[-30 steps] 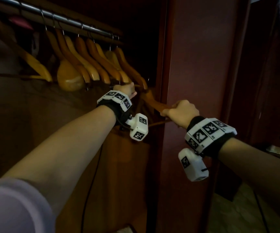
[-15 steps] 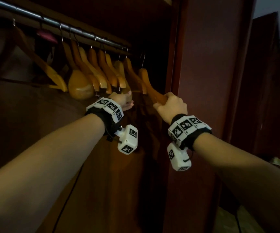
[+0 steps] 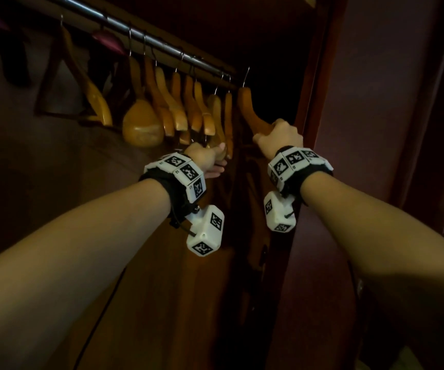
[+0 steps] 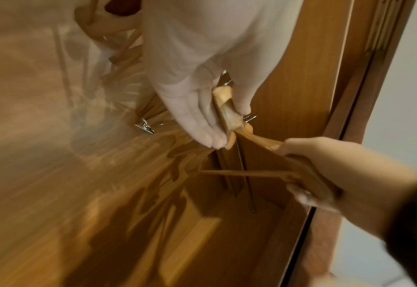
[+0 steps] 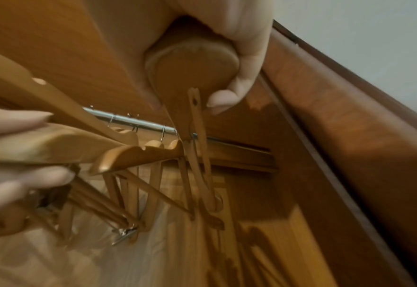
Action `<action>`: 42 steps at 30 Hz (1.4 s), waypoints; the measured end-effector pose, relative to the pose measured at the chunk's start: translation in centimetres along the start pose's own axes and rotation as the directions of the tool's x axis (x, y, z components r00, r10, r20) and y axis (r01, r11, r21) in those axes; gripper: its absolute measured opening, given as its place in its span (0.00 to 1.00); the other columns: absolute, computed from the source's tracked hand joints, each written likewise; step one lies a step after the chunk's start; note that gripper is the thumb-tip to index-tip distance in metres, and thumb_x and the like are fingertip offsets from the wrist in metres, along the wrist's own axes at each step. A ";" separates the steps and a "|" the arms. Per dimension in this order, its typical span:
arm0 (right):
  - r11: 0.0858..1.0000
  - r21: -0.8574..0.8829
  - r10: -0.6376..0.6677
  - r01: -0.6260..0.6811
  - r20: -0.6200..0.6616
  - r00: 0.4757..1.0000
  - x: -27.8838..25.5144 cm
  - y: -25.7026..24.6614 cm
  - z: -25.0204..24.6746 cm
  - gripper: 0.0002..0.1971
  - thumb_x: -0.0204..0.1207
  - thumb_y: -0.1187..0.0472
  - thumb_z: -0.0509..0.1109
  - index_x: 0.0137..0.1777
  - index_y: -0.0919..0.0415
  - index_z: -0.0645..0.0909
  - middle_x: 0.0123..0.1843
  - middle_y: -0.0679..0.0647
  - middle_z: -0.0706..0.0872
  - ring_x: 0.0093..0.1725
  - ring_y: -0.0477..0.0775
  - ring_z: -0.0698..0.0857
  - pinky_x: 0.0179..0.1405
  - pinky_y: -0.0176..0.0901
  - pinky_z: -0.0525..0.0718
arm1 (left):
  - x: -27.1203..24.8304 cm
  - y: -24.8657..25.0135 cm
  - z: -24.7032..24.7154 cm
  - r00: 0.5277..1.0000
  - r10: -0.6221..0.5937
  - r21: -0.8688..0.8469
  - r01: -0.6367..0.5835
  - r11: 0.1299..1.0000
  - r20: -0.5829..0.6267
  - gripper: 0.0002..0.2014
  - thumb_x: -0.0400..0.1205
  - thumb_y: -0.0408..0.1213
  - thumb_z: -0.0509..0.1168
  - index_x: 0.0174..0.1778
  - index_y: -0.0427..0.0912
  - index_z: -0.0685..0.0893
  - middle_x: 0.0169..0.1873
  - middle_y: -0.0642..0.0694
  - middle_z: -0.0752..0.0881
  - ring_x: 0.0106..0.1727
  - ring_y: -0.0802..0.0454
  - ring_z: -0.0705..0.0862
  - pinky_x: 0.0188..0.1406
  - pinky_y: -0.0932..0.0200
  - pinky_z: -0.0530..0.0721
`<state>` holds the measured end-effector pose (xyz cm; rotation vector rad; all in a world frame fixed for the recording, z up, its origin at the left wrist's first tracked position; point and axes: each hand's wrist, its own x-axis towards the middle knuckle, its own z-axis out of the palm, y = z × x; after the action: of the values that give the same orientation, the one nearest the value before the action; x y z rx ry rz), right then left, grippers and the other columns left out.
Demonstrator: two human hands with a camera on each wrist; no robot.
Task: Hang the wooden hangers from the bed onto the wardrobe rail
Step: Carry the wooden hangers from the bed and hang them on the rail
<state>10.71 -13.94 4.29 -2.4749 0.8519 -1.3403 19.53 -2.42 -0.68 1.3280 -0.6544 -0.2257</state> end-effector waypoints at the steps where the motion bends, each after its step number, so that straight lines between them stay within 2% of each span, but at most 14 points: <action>1: 1.000 0.005 0.000 0.000 -0.001 1.000 0.4 -0.1 0.3 0.25 0.76 0.50 0.67 0.69 0.63 0.73 0.64 0.61 0.81 0.63 0.64 0.81 0.47 0.46 0.77 | -0.1 0.0 0.1 1.000 0.001 0.001 -0.001 1.000 -0.004 0.12 0.85 0.43 0.60 0.40 0.39 0.75 0.35 0.45 0.82 0.34 0.53 0.80 0.40 0.60 0.82; 4: 1.000 0.008 0.009 -0.009 0.008 1.000 1.3 -0.3 0.8 0.25 0.76 0.49 0.68 0.68 0.63 0.74 0.64 0.61 0.81 0.62 0.64 0.81 0.47 0.45 0.77 | -0.4 -0.1 0.6 1.000 0.011 0.024 -0.011 1.000 -0.010 0.14 0.85 0.45 0.59 0.56 0.36 0.77 0.35 0.46 0.82 0.32 0.55 0.80 0.33 0.64 0.81; 8: 0.999 0.032 0.025 -0.026 0.034 0.999 2.5 -0.6 1.7 0.23 0.76 0.49 0.69 0.64 0.64 0.77 0.61 0.60 0.83 0.60 0.63 0.83 0.43 0.44 0.76 | -0.2 -0.2 0.8 1.000 0.005 0.031 -0.005 1.000 -0.018 0.12 0.85 0.44 0.59 0.49 0.37 0.76 0.34 0.46 0.81 0.31 0.55 0.78 0.30 0.66 0.80; 12: 0.999 0.016 0.033 -0.034 0.077 0.996 3.3 0.0 2.8 0.23 0.76 0.49 0.69 0.63 0.65 0.78 0.60 0.61 0.84 0.59 0.63 0.83 0.43 0.44 0.76 | 0.4 -0.6 0.6 0.999 0.024 0.045 -0.023 0.999 -0.026 0.21 0.84 0.45 0.61 0.67 0.33 0.73 0.35 0.46 0.83 0.31 0.55 0.80 0.28 0.66 0.82; 15: 0.999 0.033 0.039 -0.042 0.066 0.997 3.1 0.5 3.6 0.25 0.75 0.49 0.69 0.66 0.65 0.76 0.62 0.61 0.83 0.61 0.64 0.82 0.44 0.44 0.75 | 0.5 -0.7 0.6 0.999 0.042 0.039 -0.041 0.998 -0.030 0.23 0.84 0.45 0.61 0.71 0.36 0.71 0.36 0.46 0.84 0.32 0.54 0.81 0.33 0.63 0.83; 20: 0.994 0.110 -0.029 0.024 0.047 0.998 2.1 1.2 4.2 0.28 0.78 0.45 0.63 0.72 0.64 0.70 0.68 0.62 0.77 0.69 0.63 0.74 0.61 0.52 0.77 | 0.8 -1.0 0.8 0.999 0.040 0.040 -0.039 0.998 -0.029 0.23 0.85 0.45 0.61 0.72 0.36 0.69 0.36 0.46 0.84 0.32 0.54 0.81 0.32 0.63 0.82; 24: 0.983 0.167 -0.082 0.078 0.017 0.997 -0.7 2.2 3.2 0.25 0.81 0.50 0.61 0.74 0.62 0.68 0.72 0.61 0.73 0.72 0.62 0.69 0.65 0.50 0.71 | 0.8 -1.0 0.7 0.999 0.027 0.040 -0.026 0.999 -0.031 0.27 0.84 0.45 0.61 0.76 0.37 0.65 0.35 0.48 0.84 0.30 0.56 0.82 0.28 0.66 0.83; 26: 0.978 0.167 -0.126 0.124 -0.003 0.992 -2.8 3.1 2.7 0.24 0.80 0.51 0.62 0.73 0.61 0.70 0.70 0.61 0.74 0.70 0.61 0.70 0.65 0.48 0.71 | 0.6 -1.2 0.8 0.998 0.028 0.033 -0.026 0.999 -0.048 0.29 0.84 0.46 0.61 0.78 0.38 0.63 0.34 0.48 0.85 0.24 0.59 0.83 0.23 0.68 0.82; 28: 0.970 0.186 -0.161 0.159 -0.007 0.987 -4.8 4.2 2.2 0.22 0.80 0.52 0.63 0.71 0.61 0.72 0.68 0.60 0.76 0.68 0.60 0.72 0.64 0.47 0.72 | 0.5 -1.6 1.3 0.997 0.027 0.021 -0.026 0.999 -0.068 0.27 0.84 0.46 0.61 0.77 0.39 0.65 0.33 0.48 0.85 0.22 0.59 0.83 0.22 0.68 0.82; 30: 0.960 0.231 -0.167 0.161 0.005 0.986 -6.6 5.2 1.4 0.21 0.79 0.53 0.65 0.69 0.60 0.74 0.65 0.59 0.78 0.66 0.58 0.75 0.65 0.47 0.75 | 0.1 -2.1 2.1 0.994 0.041 0.002 -0.041 0.999 -0.098 0.21 0.85 0.46 0.59 0.71 0.38 0.72 0.33 0.48 0.85 0.26 0.56 0.82 0.23 0.67 0.81; 32: 0.955 0.256 -0.160 0.151 0.014 0.987 -8.0 6.4 0.1 0.19 0.78 0.53 0.67 0.66 0.60 0.77 0.62 0.58 0.80 0.62 0.57 0.78 0.64 0.49 0.77 | -1.1 -3.2 3.6 0.993 0.038 -0.051 -0.043 0.998 -0.109 0.20 0.86 0.46 0.57 0.70 0.38 0.73 0.34 0.46 0.85 0.27 0.55 0.81 0.23 0.67 0.80; 34: 0.952 0.267 -0.158 0.150 0.008 0.987 -9.2 7.7 -1.5 0.17 0.77 0.54 0.67 0.64 0.60 0.79 0.59 0.57 0.82 0.60 0.56 0.80 0.62 0.50 0.79 | -2.8 -4.9 5.5 0.998 0.004 -0.106 -0.011 0.994 -0.061 0.21 0.86 0.49 0.56 0.70 0.39 0.71 0.37 0.44 0.86 0.29 0.53 0.83 0.24 0.65 0.82; 37: 0.948 0.277 -0.167 0.158 0.010 0.986 -10.7 9.9 -4.0 0.15 0.77 0.55 0.68 0.61 0.60 0.80 0.55 0.55 0.83 0.57 0.55 0.81 0.60 0.50 0.80 | -6.1 -7.3 8.8 0.998 -0.051 -0.125 0.056 0.991 0.047 0.19 0.86 0.53 0.54 0.63 0.42 0.72 0.38 0.42 0.87 0.33 0.51 0.84 0.26 0.65 0.83; 42: 0.940 0.329 -0.079 0.086 -0.034 0.996 -13.6 15.1 -9.3 0.12 0.77 0.57 0.68 0.58 0.60 0.81 0.41 0.49 0.82 0.44 0.47 0.81 0.52 0.40 0.80 | -9.8 -8.7 16.3 0.994 -0.054 -0.136 0.067 0.988 0.096 0.16 0.86 0.50 0.54 0.54 0.39 0.74 0.21 0.48 0.87 0.20 0.57 0.82 0.19 0.67 0.79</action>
<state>-8.59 -17.60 -6.43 -2.2578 0.4819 -1.4066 4.42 -13.02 -10.46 1.2092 -0.6648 -0.3776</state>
